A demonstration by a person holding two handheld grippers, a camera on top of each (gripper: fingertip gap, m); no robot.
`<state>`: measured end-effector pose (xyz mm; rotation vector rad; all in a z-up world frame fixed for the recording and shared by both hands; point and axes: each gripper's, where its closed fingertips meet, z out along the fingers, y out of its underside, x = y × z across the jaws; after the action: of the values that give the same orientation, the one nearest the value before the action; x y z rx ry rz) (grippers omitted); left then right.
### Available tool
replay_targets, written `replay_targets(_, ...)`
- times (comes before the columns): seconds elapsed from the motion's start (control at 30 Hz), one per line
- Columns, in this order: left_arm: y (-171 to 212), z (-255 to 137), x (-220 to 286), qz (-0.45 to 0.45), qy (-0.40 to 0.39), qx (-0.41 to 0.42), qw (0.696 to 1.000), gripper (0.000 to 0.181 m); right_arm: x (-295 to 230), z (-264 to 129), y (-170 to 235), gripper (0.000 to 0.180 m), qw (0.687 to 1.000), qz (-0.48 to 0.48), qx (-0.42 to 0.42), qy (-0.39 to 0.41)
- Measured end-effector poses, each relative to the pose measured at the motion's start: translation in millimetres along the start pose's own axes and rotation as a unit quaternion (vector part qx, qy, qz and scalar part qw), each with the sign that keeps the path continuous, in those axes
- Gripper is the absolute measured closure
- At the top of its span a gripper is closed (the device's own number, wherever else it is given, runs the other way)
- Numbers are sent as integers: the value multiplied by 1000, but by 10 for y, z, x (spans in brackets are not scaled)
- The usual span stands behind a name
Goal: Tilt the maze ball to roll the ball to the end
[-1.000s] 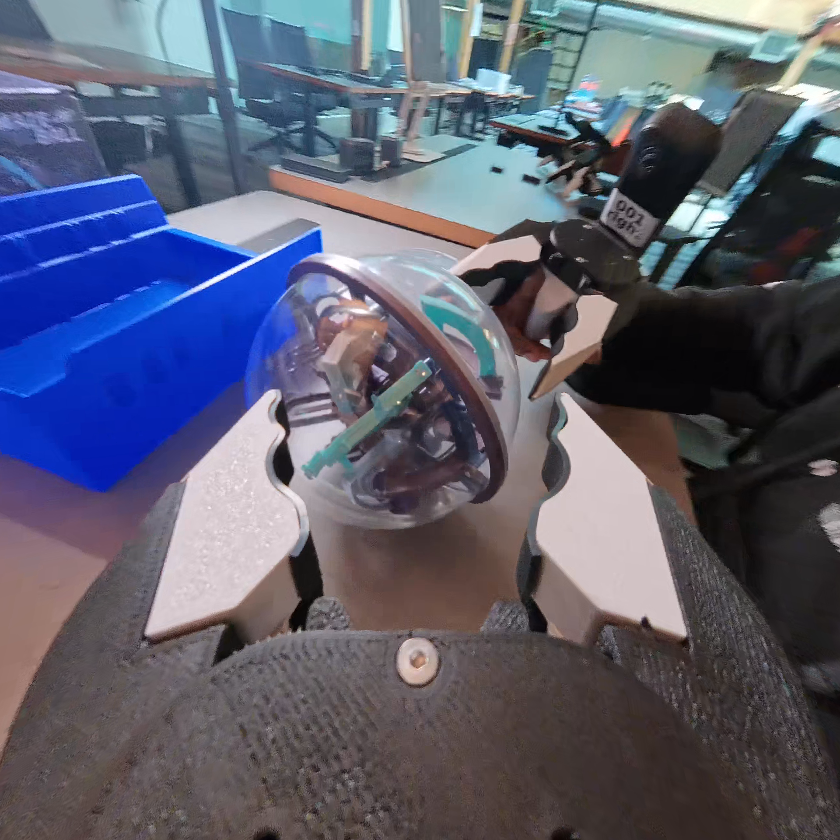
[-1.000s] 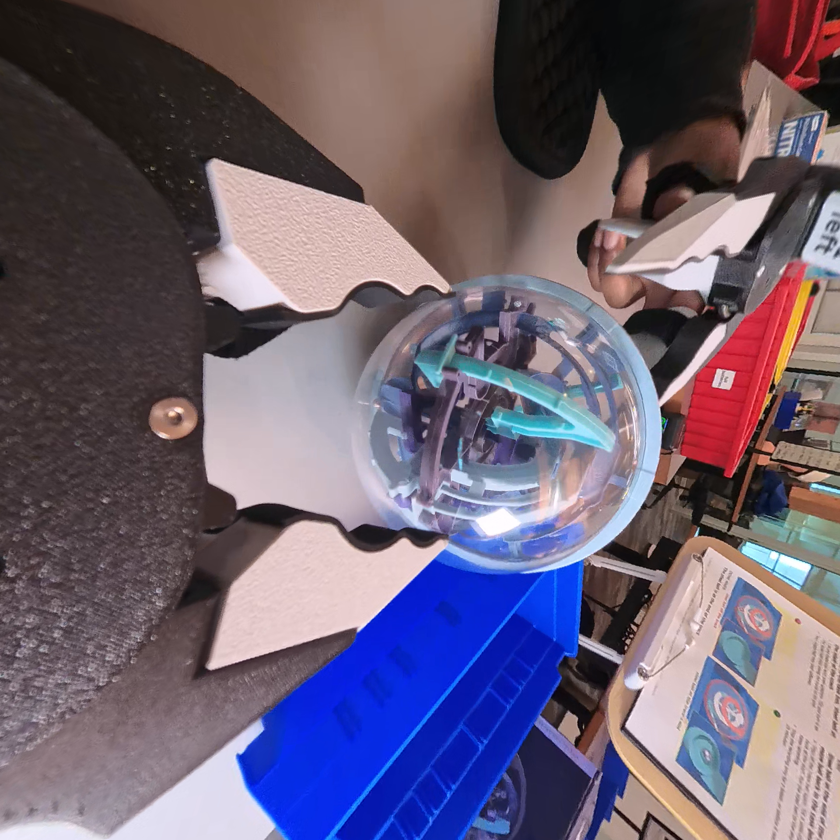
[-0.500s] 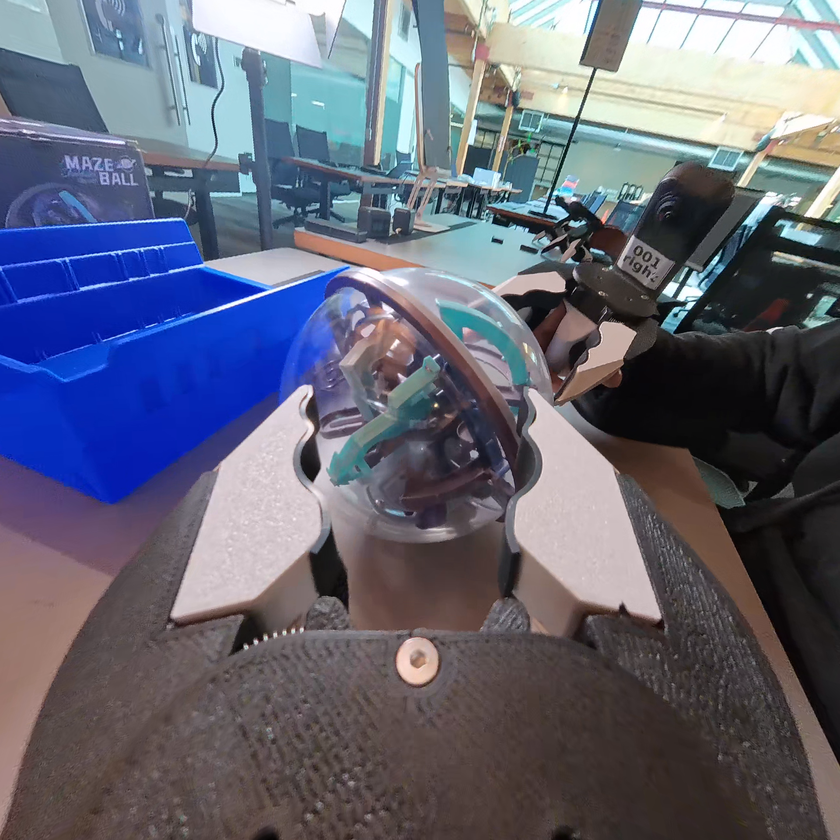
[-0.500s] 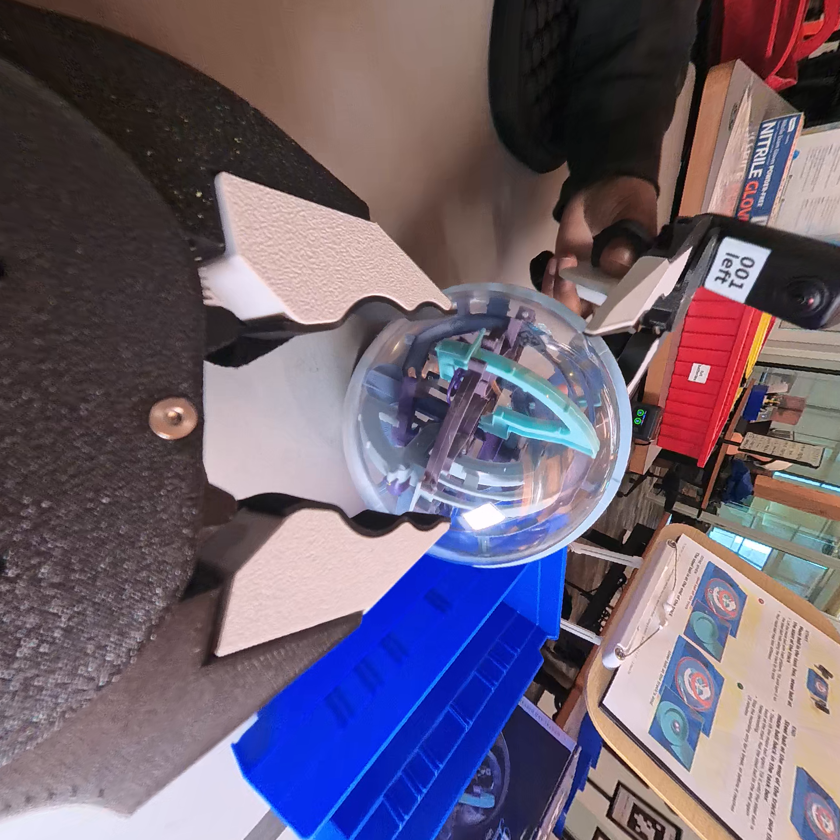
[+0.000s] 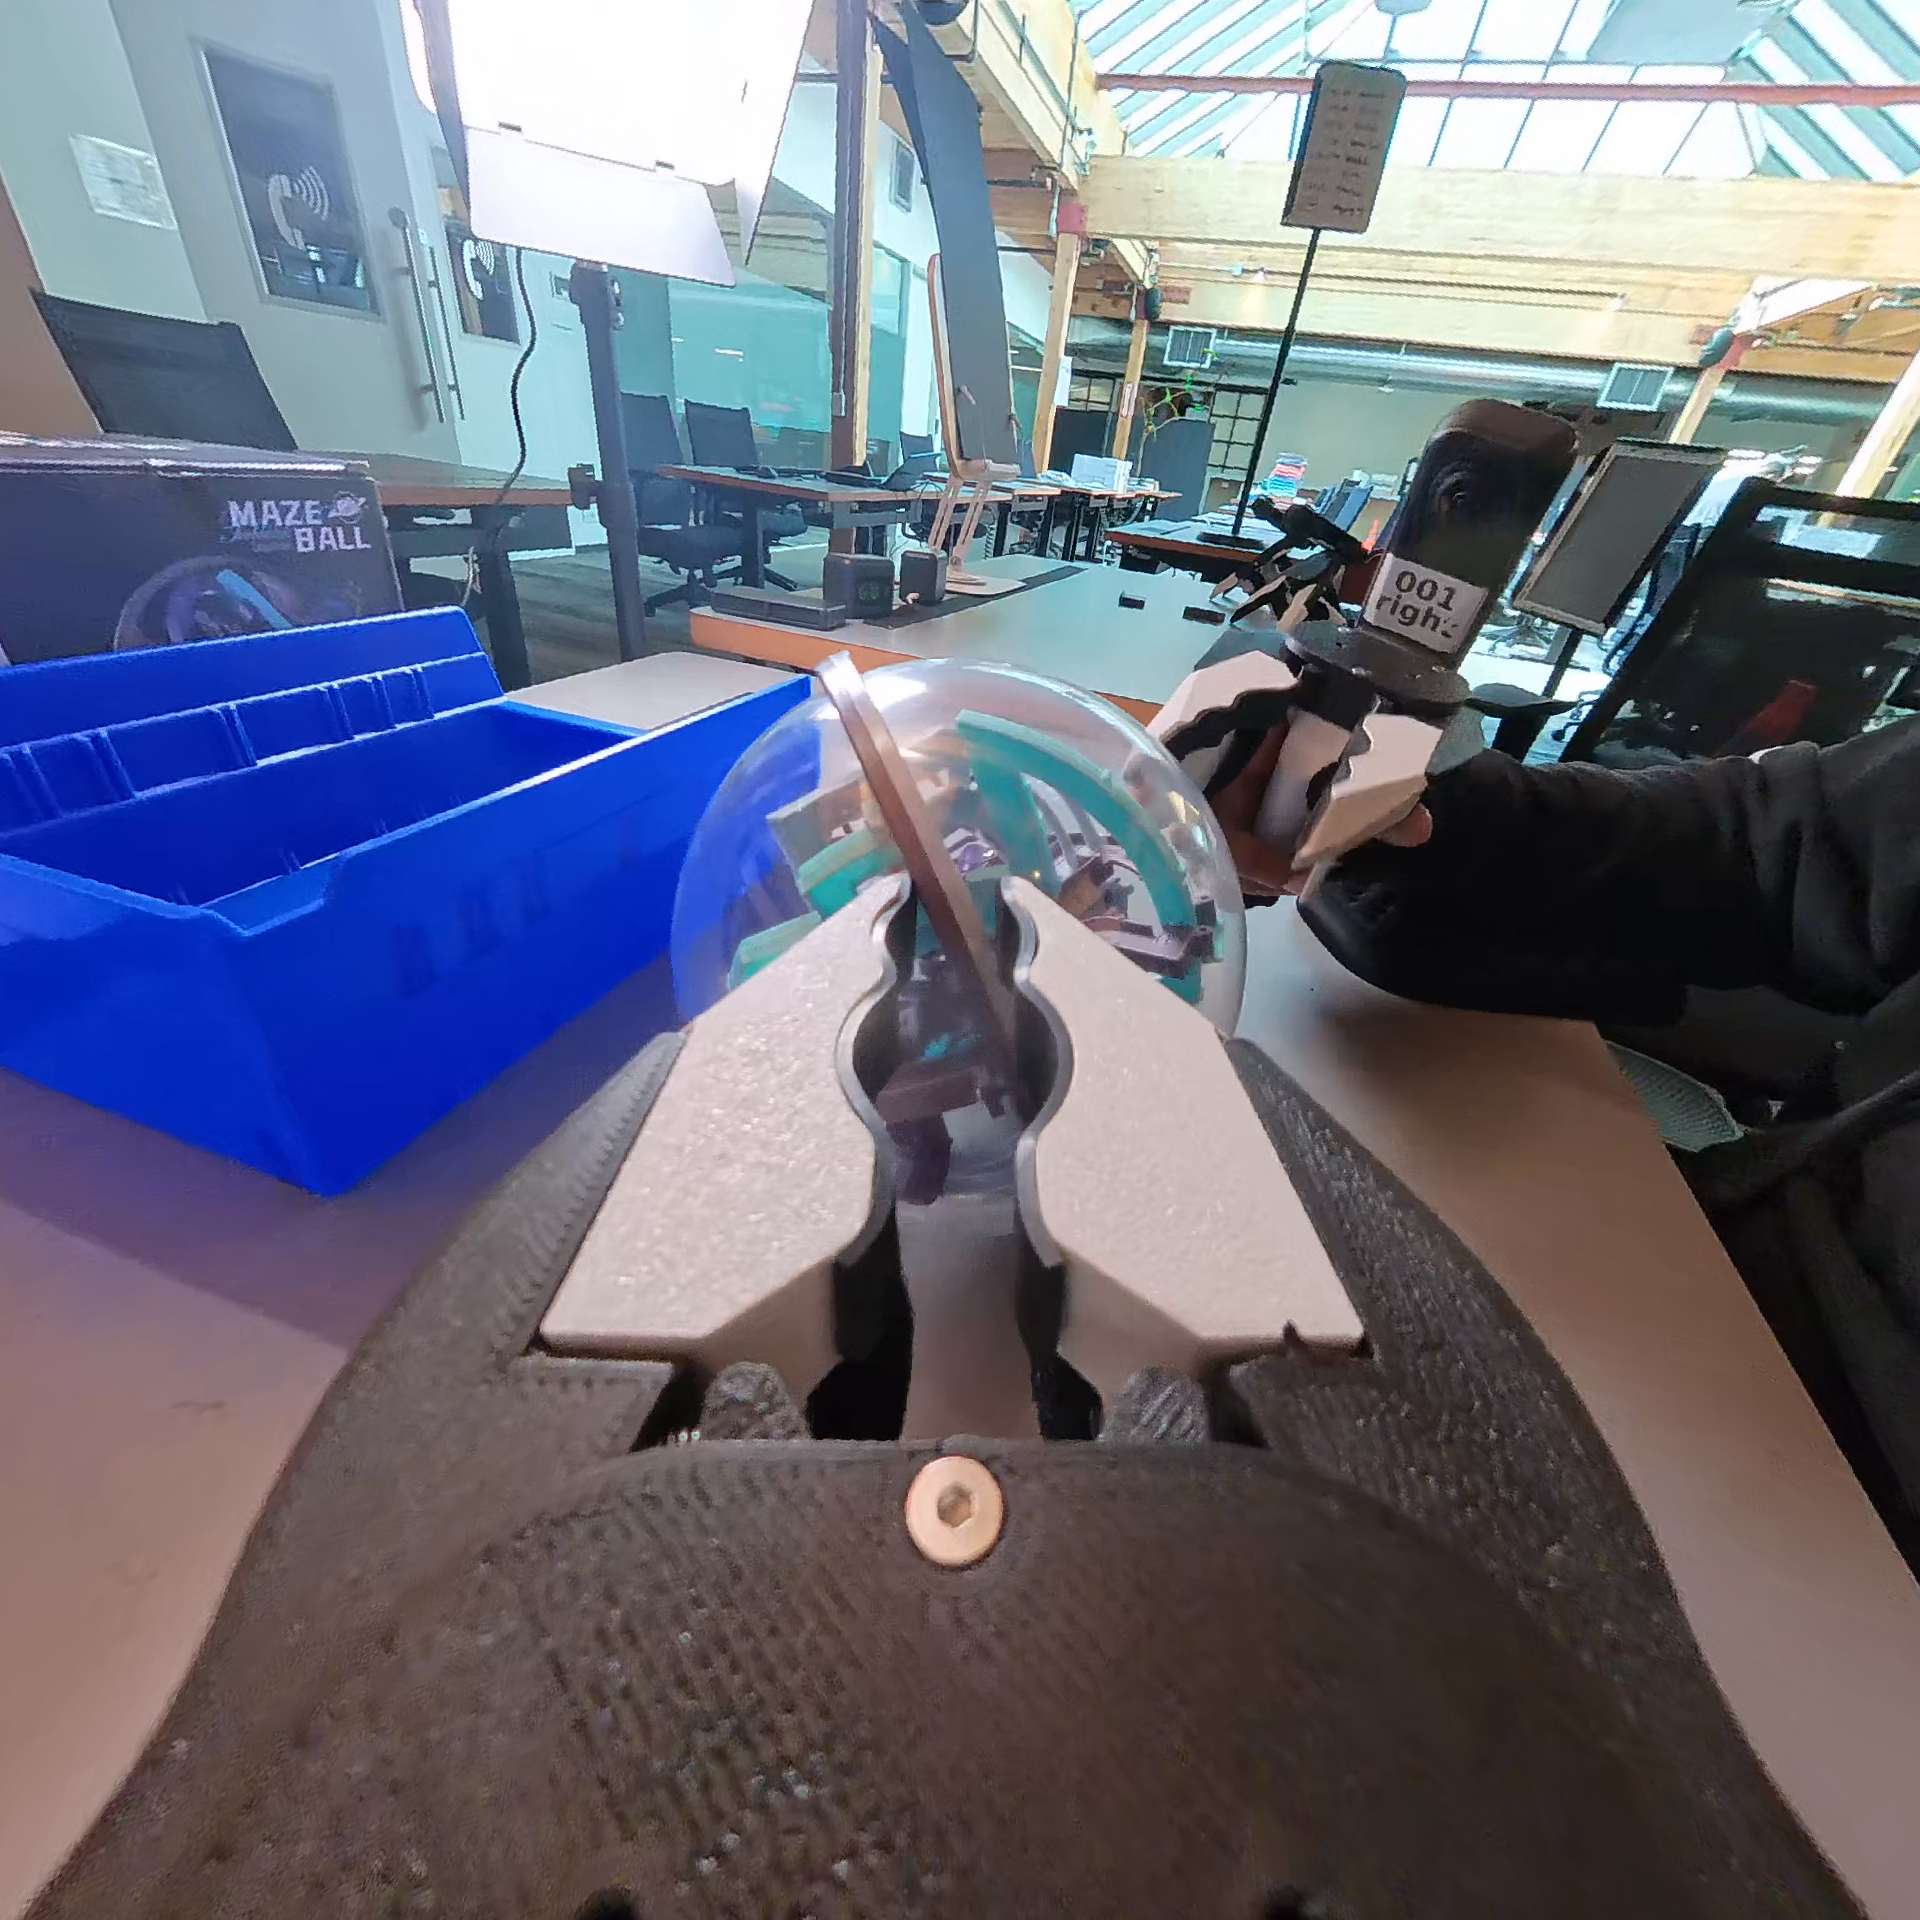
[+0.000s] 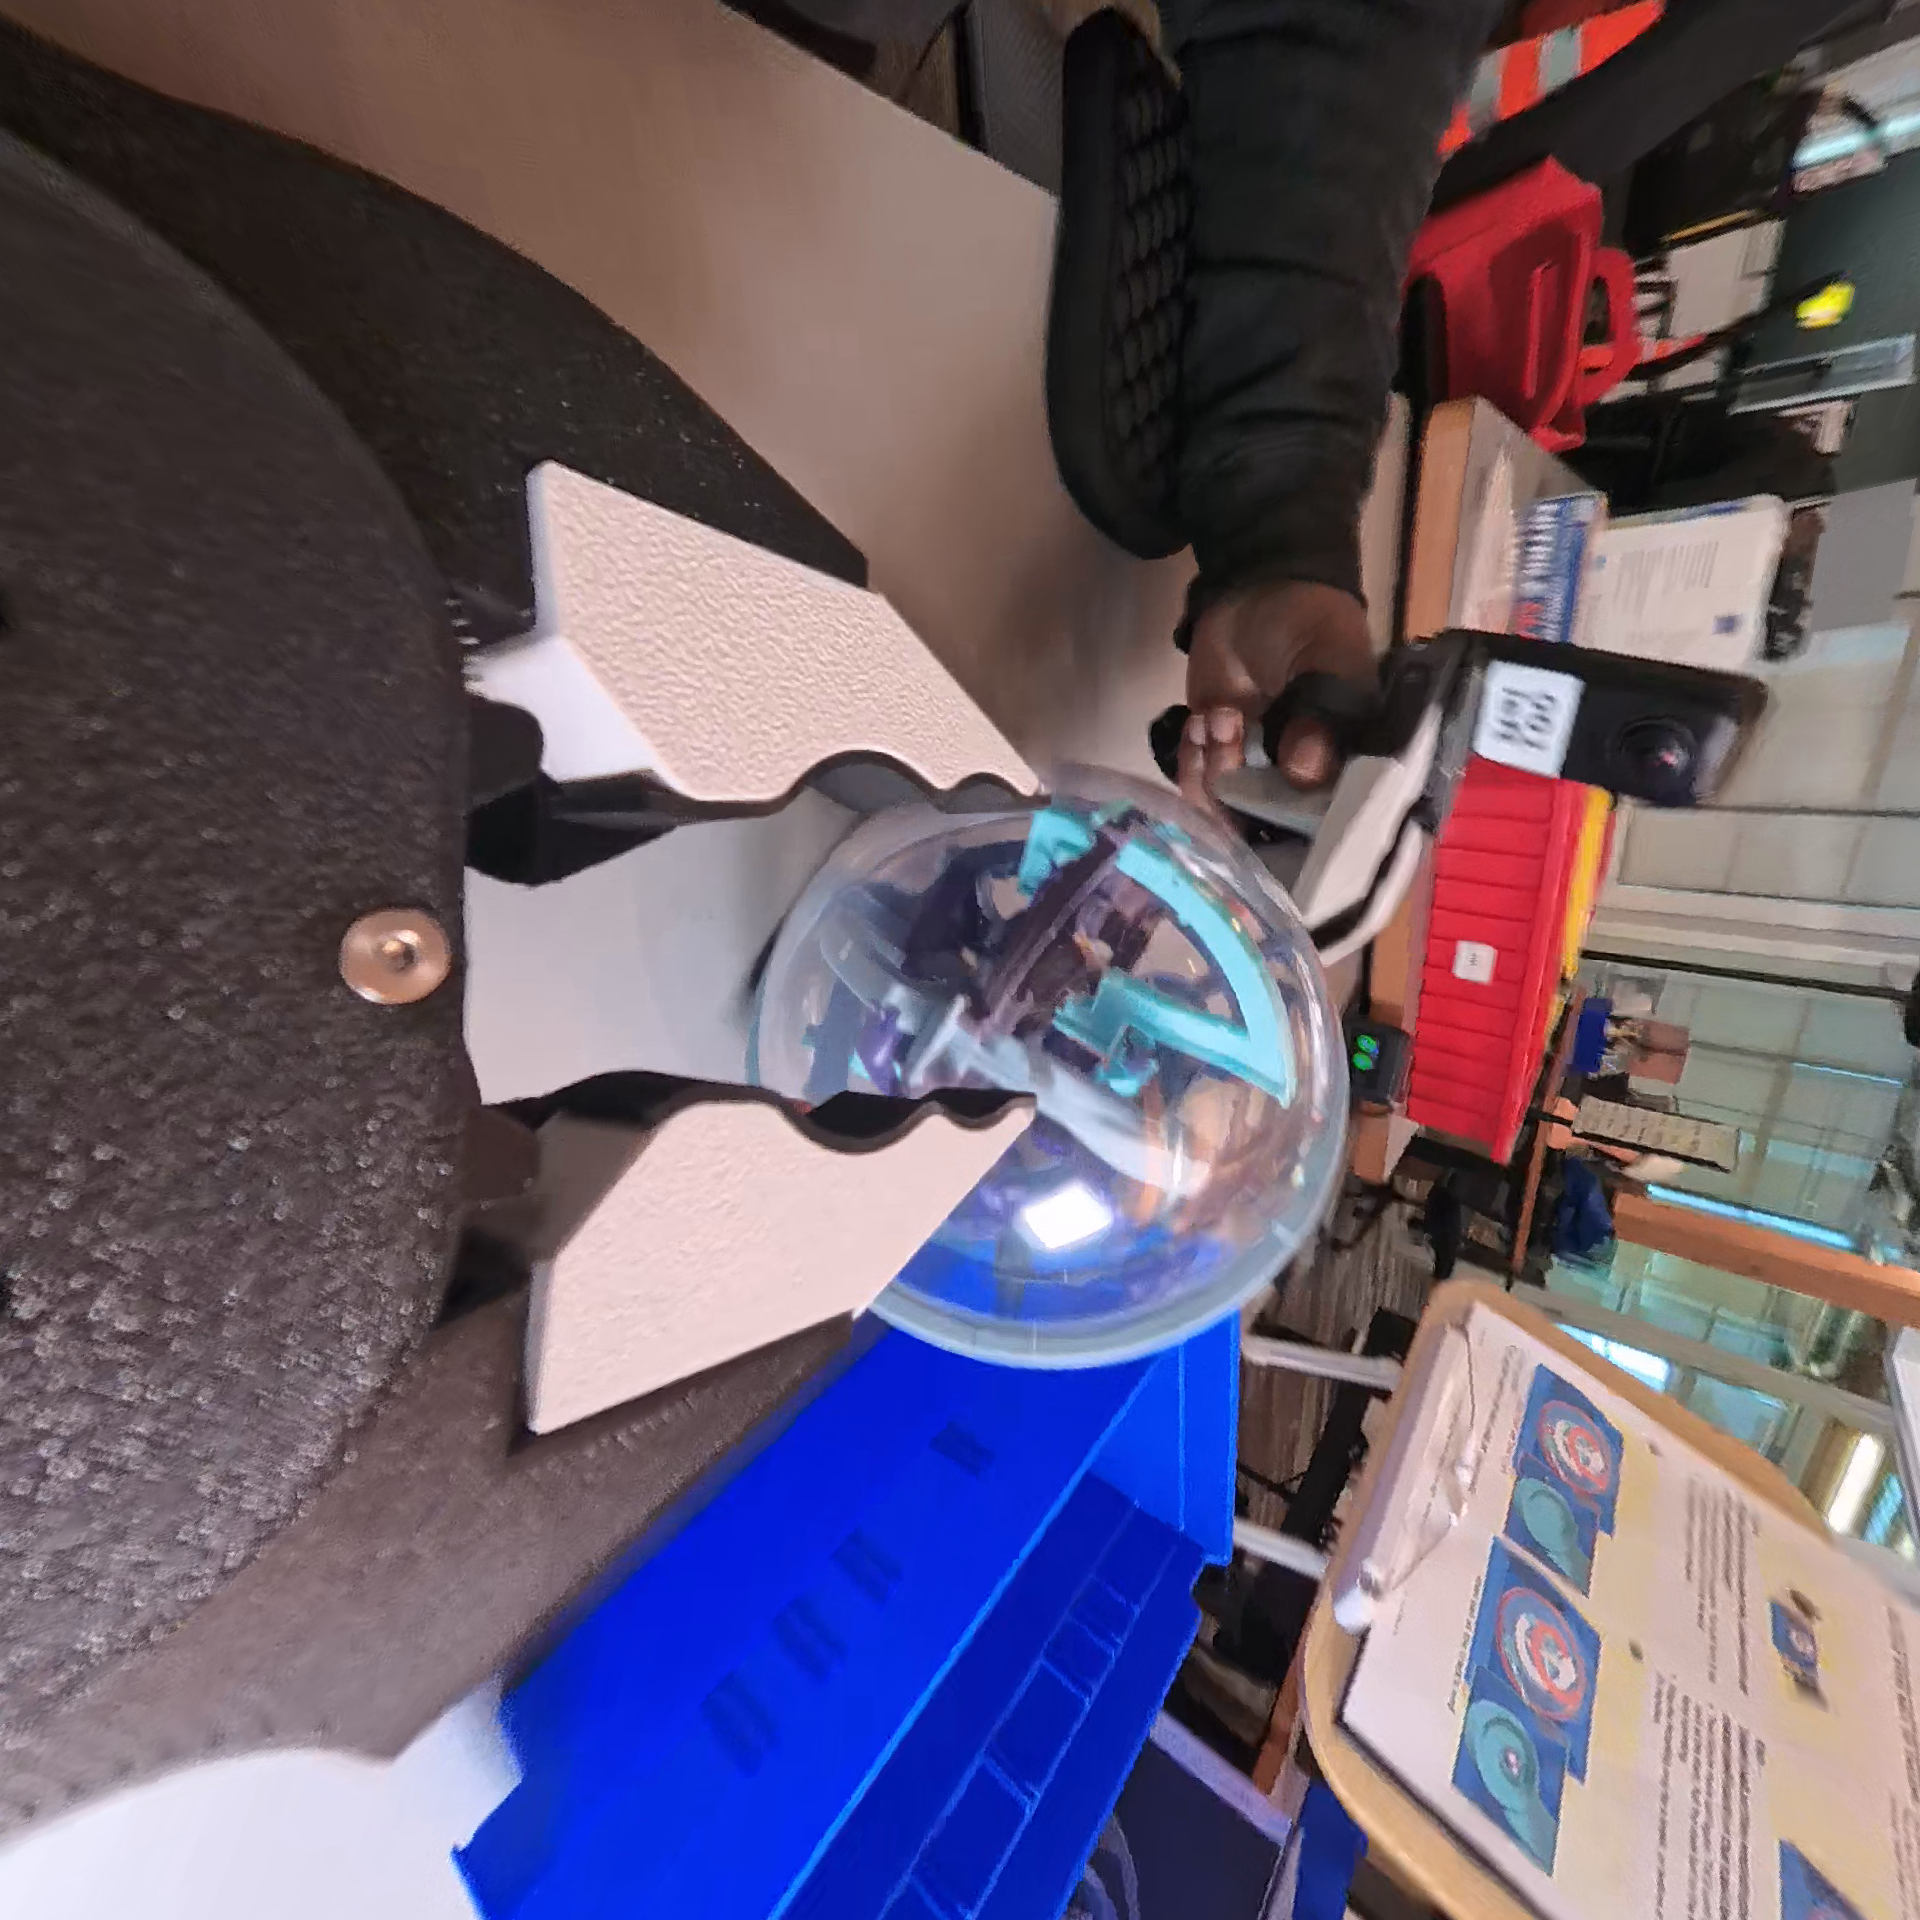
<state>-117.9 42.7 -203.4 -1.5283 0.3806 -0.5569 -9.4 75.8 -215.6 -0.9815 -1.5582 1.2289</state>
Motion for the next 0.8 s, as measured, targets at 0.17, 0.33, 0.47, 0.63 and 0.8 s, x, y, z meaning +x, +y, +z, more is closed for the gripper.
replay_targets(0.17,6,-5,-6,1,1,-6,1000,171,772,-165,72,129,995,86,8,55)
replay_targets(0.33,23,-9,24,16,19,-16,1000,171,974,-54,332,133,969,232,-15,-79)
replay_targets(0.47,13,-24,123,23,56,-8,998,172,882,28,392,134,941,291,-18,-173)
replay_targets(0.63,-44,-51,207,25,89,9,996,172,537,24,411,174,941,244,-44,-230)
replay_targets(0.8,-107,-75,173,73,70,6,995,174,472,20,371,174,987,50,-76,-133)
